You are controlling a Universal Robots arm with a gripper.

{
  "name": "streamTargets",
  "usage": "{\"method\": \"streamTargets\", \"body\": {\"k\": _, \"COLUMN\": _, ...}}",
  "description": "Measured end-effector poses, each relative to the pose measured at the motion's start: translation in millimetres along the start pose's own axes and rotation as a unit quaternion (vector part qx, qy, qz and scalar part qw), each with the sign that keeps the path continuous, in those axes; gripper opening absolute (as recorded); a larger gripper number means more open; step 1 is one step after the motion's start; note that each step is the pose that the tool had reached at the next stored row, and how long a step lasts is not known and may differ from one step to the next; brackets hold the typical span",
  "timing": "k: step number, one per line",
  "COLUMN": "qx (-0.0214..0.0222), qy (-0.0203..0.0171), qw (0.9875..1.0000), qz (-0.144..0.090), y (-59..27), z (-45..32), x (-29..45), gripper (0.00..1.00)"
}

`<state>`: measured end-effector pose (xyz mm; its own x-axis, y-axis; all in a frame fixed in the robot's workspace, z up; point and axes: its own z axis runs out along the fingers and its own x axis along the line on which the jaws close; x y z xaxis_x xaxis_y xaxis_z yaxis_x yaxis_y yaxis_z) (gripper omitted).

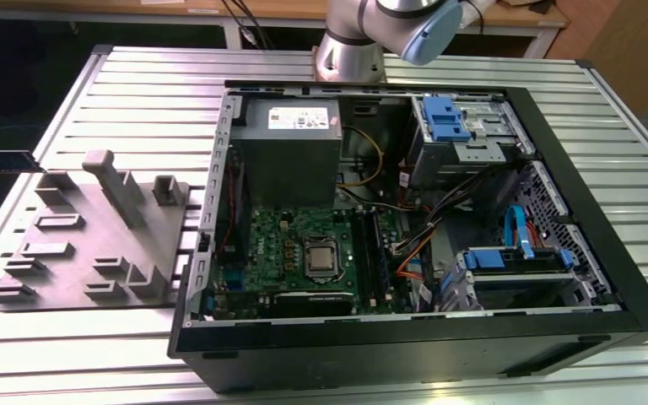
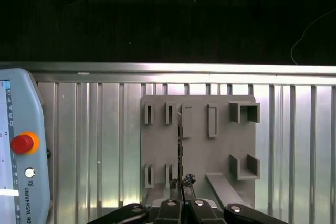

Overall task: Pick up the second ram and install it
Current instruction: 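Pick up the second ram and move it above second insertion slot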

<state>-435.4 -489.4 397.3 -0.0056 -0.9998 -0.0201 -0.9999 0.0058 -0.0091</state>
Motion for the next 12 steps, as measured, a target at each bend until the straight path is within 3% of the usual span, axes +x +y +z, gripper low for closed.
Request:
{"method": "streamTargets", "body": {"k": 5, "qx": -0.0001, "qy": 0.0001, "qw": 1.0000, "qz": 0.000, "y": -4.4, "z": -0.1, "x": -0.1, "gripper": 0.11}}
{"method": "streamTargets", "body": {"k": 12, "qx": 0.0000, "qy": 0.0000, "qw": 1.0000, "qz": 0.000, "y": -26.1, "z": 0.2, "x": -0.1, "gripper": 0.11}}
